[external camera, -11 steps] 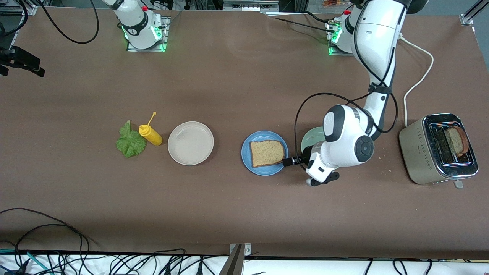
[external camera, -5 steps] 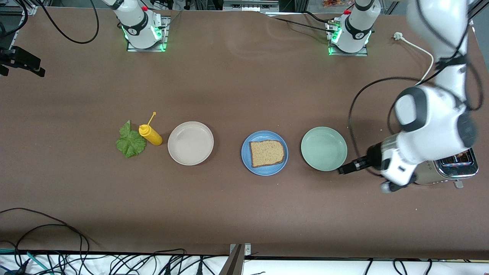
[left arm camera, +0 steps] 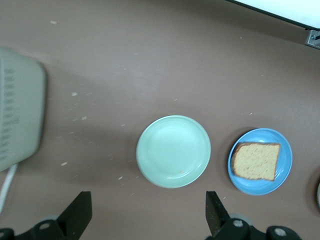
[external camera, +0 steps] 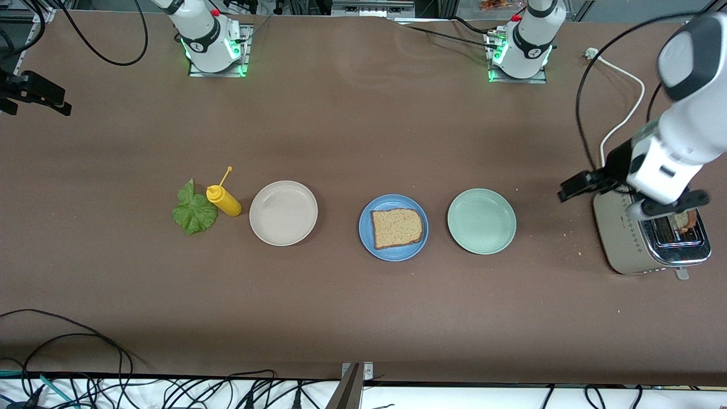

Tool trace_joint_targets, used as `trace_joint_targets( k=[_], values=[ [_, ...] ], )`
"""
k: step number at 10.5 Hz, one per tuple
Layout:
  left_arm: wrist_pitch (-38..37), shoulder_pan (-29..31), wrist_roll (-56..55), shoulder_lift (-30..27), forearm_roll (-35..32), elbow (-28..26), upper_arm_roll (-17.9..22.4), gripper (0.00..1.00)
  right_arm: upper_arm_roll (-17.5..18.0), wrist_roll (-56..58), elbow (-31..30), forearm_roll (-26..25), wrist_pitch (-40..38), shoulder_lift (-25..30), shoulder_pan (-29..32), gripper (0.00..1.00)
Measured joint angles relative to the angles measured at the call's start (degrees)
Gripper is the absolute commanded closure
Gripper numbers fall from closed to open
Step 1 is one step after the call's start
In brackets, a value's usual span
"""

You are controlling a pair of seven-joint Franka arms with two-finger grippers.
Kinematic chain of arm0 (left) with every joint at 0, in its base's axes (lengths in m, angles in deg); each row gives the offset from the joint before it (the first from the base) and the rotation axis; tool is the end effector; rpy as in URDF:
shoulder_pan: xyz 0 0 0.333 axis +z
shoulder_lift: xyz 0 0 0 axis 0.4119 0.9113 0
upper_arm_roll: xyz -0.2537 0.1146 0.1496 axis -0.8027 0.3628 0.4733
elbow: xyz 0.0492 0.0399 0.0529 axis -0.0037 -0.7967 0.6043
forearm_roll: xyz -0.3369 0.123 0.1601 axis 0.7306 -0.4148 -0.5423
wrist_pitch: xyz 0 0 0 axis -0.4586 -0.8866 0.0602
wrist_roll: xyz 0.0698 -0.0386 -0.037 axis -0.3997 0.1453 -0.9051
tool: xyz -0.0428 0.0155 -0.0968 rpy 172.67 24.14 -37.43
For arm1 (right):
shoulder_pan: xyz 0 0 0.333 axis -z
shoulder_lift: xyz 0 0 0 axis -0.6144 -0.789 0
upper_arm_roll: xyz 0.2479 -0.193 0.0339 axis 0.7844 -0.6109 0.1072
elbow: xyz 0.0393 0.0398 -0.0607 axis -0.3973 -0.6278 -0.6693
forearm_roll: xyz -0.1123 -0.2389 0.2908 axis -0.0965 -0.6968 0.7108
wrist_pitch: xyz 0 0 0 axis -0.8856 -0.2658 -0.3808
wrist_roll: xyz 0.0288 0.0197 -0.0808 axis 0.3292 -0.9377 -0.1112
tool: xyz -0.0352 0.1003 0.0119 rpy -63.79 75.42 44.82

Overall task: Make sandwich in blue plate with both arms
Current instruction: 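Raise the left gripper away while the right gripper reaches the lettuce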

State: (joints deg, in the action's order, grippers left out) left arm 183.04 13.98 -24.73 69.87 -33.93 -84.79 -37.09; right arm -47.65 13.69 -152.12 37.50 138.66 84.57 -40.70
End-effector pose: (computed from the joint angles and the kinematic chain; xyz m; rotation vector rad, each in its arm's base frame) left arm 0.6068 -0.0600 0.5499 2.9937 0.3729 0.0105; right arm 0.5344 -0.0278 0.6406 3.1130 0.0425 -0.1414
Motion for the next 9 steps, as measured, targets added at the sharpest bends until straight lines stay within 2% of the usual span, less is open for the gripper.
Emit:
trace_joint_targets(
  k=[3,5,6,9],
  values=[
    [-7.5,4.7,0.0,-7.1,-3.1,-0.5,-0.5,0.00,1.2,0.0,-0.5,0.0,0.0,-3.0,-1.5,0.00],
    [-10.2,6.4,0.1,-10.0,-6.3,-0.9,-1.0,0.00,1.2,0.6,-1.0,0.0,2.0,-8.6,-1.4,0.00],
    [-10.6,7.0,0.1,-10.7,-8.0,-1.2,-2.0,0.00,1.2,3.2,-2.1,0.0,5.6,-11.0,-1.3,0.00],
    [-10.7,9.9,-0.1,-11.3,-14.7,-1.8,-9.6,0.00,0.7,7.6,-10.6,0.0,17.8,-14.6,-1.0,0.00]
  ],
)
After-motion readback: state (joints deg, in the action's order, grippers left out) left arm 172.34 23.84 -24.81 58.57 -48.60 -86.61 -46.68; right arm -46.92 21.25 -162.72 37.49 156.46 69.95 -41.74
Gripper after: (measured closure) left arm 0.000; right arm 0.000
